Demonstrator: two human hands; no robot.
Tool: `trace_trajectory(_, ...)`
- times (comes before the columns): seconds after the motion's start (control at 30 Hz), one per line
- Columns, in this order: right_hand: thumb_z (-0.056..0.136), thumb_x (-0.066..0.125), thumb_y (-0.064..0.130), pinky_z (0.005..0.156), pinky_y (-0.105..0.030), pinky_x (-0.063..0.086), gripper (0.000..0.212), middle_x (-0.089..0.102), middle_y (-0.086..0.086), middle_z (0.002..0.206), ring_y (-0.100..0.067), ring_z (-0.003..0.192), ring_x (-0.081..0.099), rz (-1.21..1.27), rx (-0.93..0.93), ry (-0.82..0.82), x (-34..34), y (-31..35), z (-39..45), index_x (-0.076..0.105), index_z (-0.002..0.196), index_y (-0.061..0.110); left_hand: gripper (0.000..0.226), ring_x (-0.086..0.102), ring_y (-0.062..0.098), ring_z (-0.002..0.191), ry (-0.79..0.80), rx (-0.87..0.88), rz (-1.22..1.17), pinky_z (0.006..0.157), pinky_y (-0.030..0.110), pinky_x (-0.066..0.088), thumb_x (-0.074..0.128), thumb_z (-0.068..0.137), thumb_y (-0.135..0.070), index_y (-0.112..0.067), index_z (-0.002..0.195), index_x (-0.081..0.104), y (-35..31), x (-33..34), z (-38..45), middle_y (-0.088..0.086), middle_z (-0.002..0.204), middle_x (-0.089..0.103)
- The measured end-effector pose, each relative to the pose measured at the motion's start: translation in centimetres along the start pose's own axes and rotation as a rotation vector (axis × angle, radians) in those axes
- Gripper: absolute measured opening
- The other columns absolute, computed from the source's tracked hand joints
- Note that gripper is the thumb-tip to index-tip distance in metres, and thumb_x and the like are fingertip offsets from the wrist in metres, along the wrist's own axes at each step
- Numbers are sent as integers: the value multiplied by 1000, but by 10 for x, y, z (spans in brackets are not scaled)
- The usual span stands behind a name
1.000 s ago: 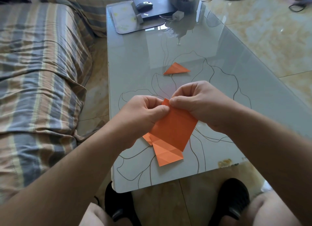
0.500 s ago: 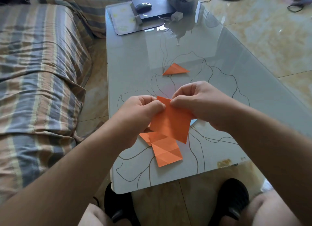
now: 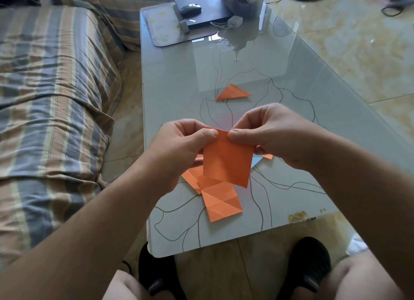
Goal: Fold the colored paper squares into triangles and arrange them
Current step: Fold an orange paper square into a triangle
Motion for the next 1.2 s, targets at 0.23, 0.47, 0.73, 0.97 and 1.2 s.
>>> trace_trajectory(0.23,57,88,53,63,-38,44,41,66,-6,63,-18,60,58,-154,18,-47,-11,-1,1,71,65,17,11,68,19,81,1,41,49,94,57,56,70,97,-18,-14,86,71,0,-1,1,3,81,71)
trace_trajectory(0.47,76,86,48,70,-37,52,36,73,-3,80,-15,72,65,-144,-1,55,-8,1,-1,78,89,16,19,64,28,83,32,97,99,90,69,53,71,82,-32,-13,84,73,2,5,0,13,82,68)
trace_trajectory(0.73,91,75,18,47,-15,42,7,67,8,64,-1,55,58,-87,-78,-10,8,5,-1,78,86,13,17,73,36,99,26,66,132,94,58,57,74,95,-27,-10,96,77,6,6,0,14,94,79)
trace_trajectory(0.97,93,69,11,47,-17,42,15,64,7,62,-5,53,56,-80,-63,-21,8,6,-2,74,79,15,10,76,21,92,65,83,164,82,32,60,73,95,-23,-15,98,78,5,6,0,8,95,80)
trace_trajectory(1.2,95,69,11,51,-22,44,15,66,2,67,-9,58,56,-119,-111,0,12,5,-1,75,82,13,11,73,29,87,27,156,183,85,43,59,74,95,-27,-17,93,78,2,-1,2,14,93,77)
Point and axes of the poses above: each hand's wrist, its own z-axis towards the middle knuckle, its own x-axis out of the palm, y = z × x, the point moved 4 cm from there along z, towards the middle knuckle
